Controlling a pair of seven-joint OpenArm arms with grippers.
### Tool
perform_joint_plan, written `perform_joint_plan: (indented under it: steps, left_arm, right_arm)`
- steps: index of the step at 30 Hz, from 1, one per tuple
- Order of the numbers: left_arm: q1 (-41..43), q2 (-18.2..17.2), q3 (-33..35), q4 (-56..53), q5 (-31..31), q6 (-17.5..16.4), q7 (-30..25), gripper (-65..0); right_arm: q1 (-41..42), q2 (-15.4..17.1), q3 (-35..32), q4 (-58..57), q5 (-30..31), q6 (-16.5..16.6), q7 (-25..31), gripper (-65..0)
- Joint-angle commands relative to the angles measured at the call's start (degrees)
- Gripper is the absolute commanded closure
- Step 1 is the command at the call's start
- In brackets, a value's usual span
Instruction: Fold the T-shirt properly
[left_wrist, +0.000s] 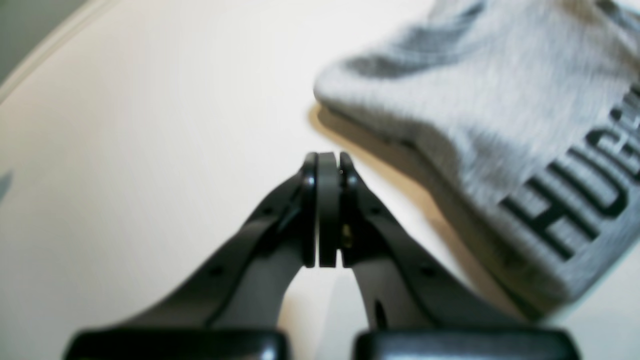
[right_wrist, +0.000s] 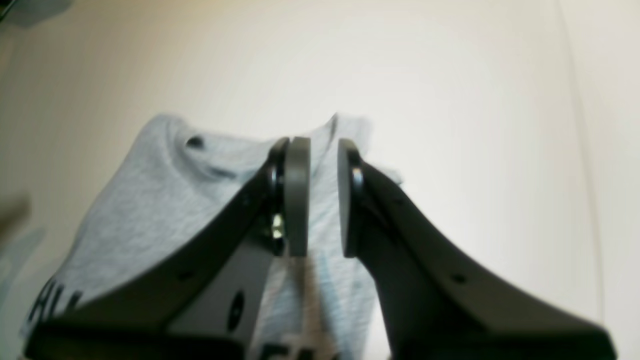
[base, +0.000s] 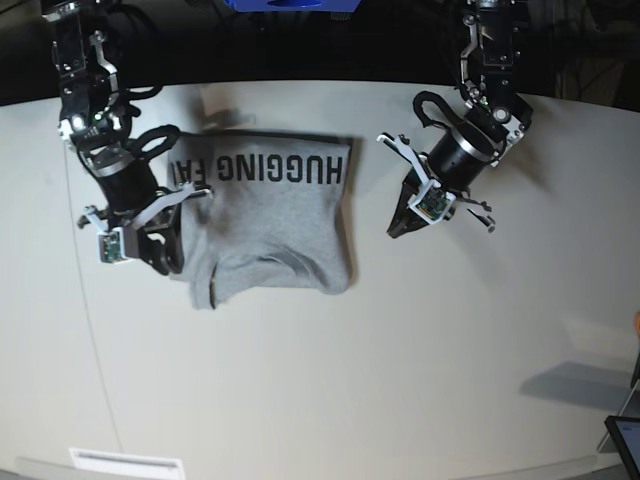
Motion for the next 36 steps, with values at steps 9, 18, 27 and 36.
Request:
perform_joint_plan:
  steps: [9,18,27,36]
  left_arm:
    - [9.84,-1.24,-0.19,1.09,3.84,9.01,-18.52,0.0]
    - [18.19,-1.24,-0.28,1.44,1.03,9.80,-24.68,0.0]
    - [26.90,-0.98,0.60,1.97,5.60,9.80,-25.91,0.0]
    - [34.72,-0.89,4.03,1.79,6.04,9.80,-29.86,0.0]
  right_arm:
    - [-11.35,0.45,8.58,-1.66,-0.34,5.01,23.73,-0.3]
    - [-22.87,-0.08,8.67,-2.36,-13.79,5.80,32.61,0.0]
    - [-31.66,-3.42,8.58,-2.45,-14.05,5.71,33.13,0.0]
    - [-38.43,-6.05,8.67,-4.82,-14.23,5.71,33.05,0.0]
